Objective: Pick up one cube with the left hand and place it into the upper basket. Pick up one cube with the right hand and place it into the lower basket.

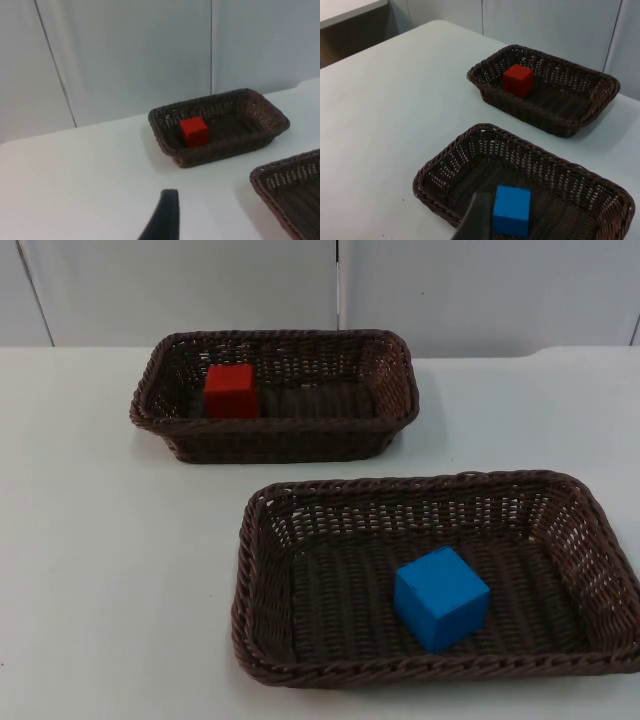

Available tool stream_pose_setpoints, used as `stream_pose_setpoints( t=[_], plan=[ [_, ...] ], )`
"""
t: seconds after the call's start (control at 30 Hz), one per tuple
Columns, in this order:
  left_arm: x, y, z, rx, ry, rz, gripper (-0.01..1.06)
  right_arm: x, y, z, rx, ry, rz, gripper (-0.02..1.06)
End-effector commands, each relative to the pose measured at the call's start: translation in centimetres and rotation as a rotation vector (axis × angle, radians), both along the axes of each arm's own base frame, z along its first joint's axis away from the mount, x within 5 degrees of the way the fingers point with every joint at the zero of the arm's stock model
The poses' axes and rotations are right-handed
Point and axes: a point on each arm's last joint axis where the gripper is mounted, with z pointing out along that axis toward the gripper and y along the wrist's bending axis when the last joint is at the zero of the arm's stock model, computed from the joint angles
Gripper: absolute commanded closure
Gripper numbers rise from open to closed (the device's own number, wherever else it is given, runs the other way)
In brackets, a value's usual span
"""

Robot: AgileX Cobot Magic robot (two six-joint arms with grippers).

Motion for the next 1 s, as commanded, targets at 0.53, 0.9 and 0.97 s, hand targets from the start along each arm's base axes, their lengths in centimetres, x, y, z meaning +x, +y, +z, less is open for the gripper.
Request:
stream_pose_setpoints(
  t=[0.53, 0.9, 0.97],
  plan=[
    [3.5, -0.3, -6.6, 0.041, 0.247, 0.039, 0.24, -0.2, -0.2, -0.4, -0.035, 0.028, 0.007, 0.25],
    [3.5, -0.2, -6.6, 0.014, 0.253, 0.063, 0.24, -1.8, -1.7, -0.1, -0.01, -0.041, -0.002, 0.25],
    [3.5, -0.2, -6.6, 0.014, 0.253, 0.063, 0.24, -2.3, -2.2, 0.0, 0.005, -0.059, -0.003, 0.25]
  ],
)
